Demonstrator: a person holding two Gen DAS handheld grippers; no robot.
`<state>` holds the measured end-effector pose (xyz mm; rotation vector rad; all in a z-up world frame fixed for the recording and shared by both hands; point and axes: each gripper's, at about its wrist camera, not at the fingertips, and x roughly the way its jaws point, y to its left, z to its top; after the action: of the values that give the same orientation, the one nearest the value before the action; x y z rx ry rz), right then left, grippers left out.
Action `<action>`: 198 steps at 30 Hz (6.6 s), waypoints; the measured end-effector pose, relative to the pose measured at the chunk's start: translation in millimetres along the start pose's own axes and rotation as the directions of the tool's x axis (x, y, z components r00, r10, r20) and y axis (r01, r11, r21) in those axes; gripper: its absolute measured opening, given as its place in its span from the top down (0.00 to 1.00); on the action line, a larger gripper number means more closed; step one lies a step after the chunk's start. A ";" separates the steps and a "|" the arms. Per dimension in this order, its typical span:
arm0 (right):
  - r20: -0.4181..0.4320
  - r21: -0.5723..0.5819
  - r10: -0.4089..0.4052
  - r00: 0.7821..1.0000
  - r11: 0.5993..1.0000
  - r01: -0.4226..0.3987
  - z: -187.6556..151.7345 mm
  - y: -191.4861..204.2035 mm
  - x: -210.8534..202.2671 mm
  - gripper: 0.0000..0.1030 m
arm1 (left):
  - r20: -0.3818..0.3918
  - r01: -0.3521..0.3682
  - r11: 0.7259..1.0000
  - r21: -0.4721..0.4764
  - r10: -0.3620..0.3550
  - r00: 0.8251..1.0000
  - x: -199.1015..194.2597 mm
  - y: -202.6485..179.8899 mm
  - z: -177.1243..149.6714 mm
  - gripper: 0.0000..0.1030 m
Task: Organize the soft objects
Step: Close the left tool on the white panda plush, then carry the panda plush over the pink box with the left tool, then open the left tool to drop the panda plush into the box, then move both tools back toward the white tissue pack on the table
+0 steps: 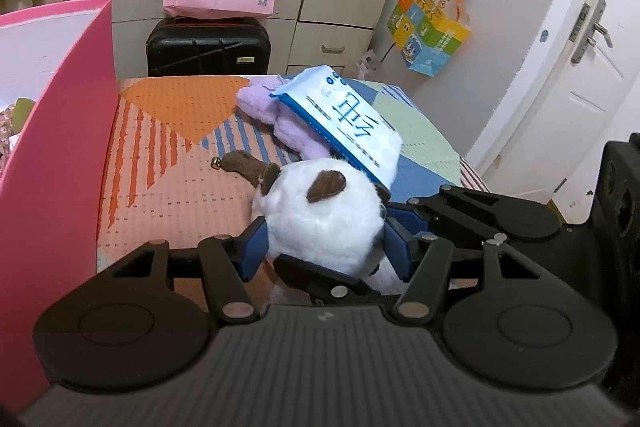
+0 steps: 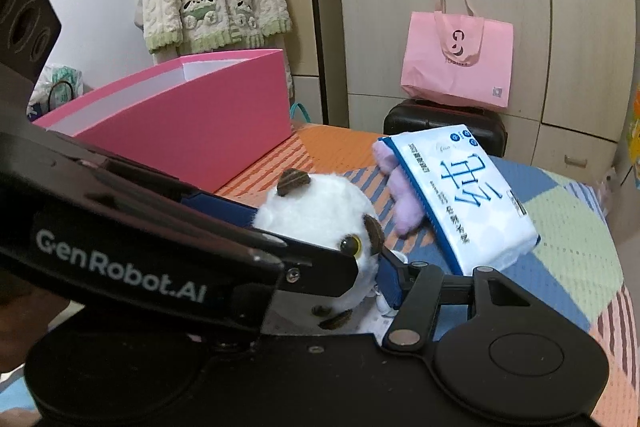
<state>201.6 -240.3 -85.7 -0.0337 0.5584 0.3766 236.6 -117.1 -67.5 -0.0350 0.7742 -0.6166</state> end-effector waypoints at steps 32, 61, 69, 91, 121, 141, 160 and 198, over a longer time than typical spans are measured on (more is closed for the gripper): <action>-0.060 -0.175 -0.004 0.998 0.984 -0.006 -9.7 103.8 -93.5 0.38 | -0.052 0.125 0.992 0.009 -0.124 0.991 -119.6 0.1 -54.3 0.43; -0.141 -0.236 0.237 0.961 0.935 -0.265 43.4 207.3 -97.2 0.37 | -0.110 0.034 0.998 -0.057 -0.040 0.993 -241.8 65.7 -53.0 0.44; -0.084 -0.300 0.220 0.972 0.924 -0.236 88.3 219.6 -84.3 0.37 | -0.008 0.008 0.999 -0.033 -0.008 1.000 -260.0 82.7 -21.9 0.45; -0.058 -0.292 0.218 0.974 0.930 -0.225 146.0 202.8 38.9 0.36 | 0.097 -0.036 0.993 -0.109 0.047 0.994 -187.2 180.6 39.8 0.44; -0.197 -0.332 0.118 0.973 0.926 -0.180 140.6 192.0 66.7 0.26 | 0.107 -0.192 0.980 -0.045 0.196 0.975 -172.1 178.7 34.4 0.41; -0.120 -0.299 0.127 0.985 0.941 -0.158 132.4 172.0 -32.8 0.26 | 0.110 -0.153 0.983 0.104 0.141 0.984 -235.5 106.3 11.4 0.39; -0.033 -0.258 0.151 0.988 0.954 -0.155 78.4 120.6 -148.8 0.25 | -0.032 -0.023 0.974 0.226 0.031 0.999 -243.1 17.5 -16.3 0.33; 0.023 0.035 -0.083 0.996 0.996 0.082 -0.1 -52.8 -66.1 0.21 | 0.083 -0.040 0.993 0.109 0.031 0.996 -9.8 -28.9 36.5 0.35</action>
<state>168.8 -312.0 -54.8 -0.0196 0.5373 0.2871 240.8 -142.6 -27.6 0.0550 0.6602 -0.6197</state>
